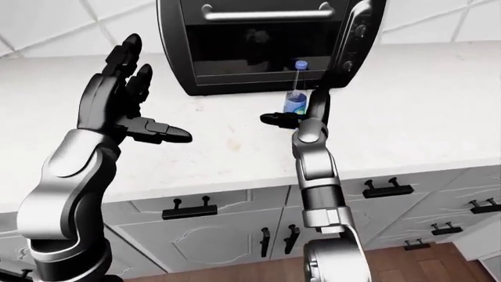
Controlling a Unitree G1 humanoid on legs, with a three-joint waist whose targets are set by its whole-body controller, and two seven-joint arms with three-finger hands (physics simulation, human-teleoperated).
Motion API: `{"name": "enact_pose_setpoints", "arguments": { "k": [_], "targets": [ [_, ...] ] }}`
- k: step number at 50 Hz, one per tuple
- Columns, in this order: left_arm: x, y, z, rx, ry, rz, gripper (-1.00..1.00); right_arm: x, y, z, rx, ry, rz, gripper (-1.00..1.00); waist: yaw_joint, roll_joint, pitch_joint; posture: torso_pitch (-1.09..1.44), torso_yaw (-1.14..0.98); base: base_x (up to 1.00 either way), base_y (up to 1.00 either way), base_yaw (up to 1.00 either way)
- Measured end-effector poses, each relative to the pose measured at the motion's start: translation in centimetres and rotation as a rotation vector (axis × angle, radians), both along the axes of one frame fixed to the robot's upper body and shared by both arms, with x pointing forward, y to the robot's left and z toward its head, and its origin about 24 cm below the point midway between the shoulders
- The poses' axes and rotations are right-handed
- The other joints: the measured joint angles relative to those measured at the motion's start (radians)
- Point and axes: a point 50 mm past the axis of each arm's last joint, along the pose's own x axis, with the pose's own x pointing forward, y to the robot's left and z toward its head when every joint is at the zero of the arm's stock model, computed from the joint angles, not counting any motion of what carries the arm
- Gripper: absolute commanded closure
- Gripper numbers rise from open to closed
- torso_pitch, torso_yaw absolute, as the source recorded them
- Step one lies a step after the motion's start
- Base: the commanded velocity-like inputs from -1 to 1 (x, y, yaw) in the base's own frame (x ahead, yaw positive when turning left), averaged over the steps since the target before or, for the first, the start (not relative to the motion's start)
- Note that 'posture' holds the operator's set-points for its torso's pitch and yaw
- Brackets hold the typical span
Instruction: Move the drinks to the dining counter.
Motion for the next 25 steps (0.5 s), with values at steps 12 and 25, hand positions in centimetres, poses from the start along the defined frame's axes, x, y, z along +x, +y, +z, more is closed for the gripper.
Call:
{"name": "enact_pose_setpoints", "arguments": {
  "k": [12, 25],
  "targets": [
    [-0.01, -0.03, 0.12, 0.001, 0.0, -0.002, -1.0, 0.5, 0.19, -0.29, 0.004, 0.008, 0.02, -0.4, 0.0, 0.002, 0.0, 0.0, 0.0, 0.0, 0.0, 0.0],
    [-0.08, -0.16, 0.34, 0.005, -0.003, -0.006, -1.0, 0.54, 0.17, 0.53, 0.007, -0.02, 0.028, 0.36, -0.001, 0.002, -0.002, 0.0, 0.0, 0.0, 0.0, 0.0]
  ]
}}
